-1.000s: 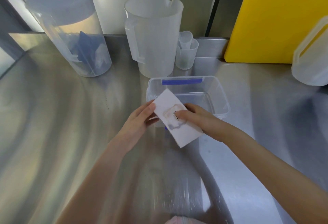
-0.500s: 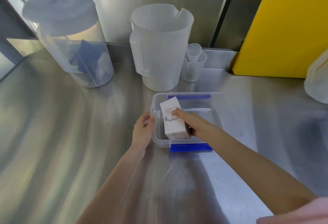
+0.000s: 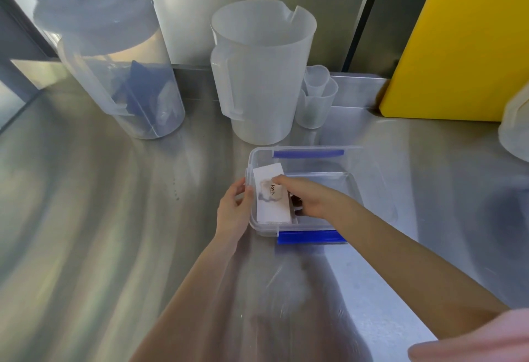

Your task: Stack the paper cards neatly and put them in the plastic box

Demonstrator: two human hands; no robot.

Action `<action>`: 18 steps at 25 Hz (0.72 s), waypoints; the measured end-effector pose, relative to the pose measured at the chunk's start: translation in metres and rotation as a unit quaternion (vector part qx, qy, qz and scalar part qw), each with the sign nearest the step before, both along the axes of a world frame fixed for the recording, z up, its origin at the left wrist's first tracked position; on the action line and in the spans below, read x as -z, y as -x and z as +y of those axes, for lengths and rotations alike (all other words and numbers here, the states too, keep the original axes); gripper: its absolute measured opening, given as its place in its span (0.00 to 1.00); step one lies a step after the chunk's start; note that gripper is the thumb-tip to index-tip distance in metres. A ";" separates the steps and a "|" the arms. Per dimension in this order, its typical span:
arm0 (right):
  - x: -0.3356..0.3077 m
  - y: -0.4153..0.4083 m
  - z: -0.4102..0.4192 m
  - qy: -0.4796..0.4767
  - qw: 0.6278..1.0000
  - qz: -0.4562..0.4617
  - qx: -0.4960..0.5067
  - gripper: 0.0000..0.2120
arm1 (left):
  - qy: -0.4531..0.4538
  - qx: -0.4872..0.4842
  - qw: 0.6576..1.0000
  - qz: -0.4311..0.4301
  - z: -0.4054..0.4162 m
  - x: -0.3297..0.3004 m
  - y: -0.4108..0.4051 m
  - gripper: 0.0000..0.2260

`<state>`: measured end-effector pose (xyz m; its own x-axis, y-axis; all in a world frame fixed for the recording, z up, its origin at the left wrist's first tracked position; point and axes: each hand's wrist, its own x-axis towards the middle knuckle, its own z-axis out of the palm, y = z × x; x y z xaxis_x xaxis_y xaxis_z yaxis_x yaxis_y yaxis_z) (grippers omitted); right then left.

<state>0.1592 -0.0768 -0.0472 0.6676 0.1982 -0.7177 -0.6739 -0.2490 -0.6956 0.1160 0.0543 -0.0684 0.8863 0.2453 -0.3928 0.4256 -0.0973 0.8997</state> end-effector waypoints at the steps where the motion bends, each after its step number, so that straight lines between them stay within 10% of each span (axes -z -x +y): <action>1: 0.000 0.000 0.005 -0.011 1.000 0.002 0.000 0.10 | 0.001 0.003 1.000 -0.001 0.001 0.000 0.000 0.19; 12: -0.005 0.002 0.018 -0.030 0.999 0.018 -0.008 0.10 | -0.022 0.026 0.999 -0.029 0.003 0.003 0.000 0.19; 18: -0.017 0.007 0.001 0.101 0.992 -0.040 -0.061 0.20 | -0.184 0.139 0.973 0.005 0.012 -0.008 -0.012 0.23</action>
<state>0.1519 -0.0755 -0.0299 0.7045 0.1378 -0.6962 -0.5747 -0.4648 -0.6735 0.1280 0.0666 -0.0605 0.9353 0.1226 -0.3319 0.3449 -0.5252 0.7780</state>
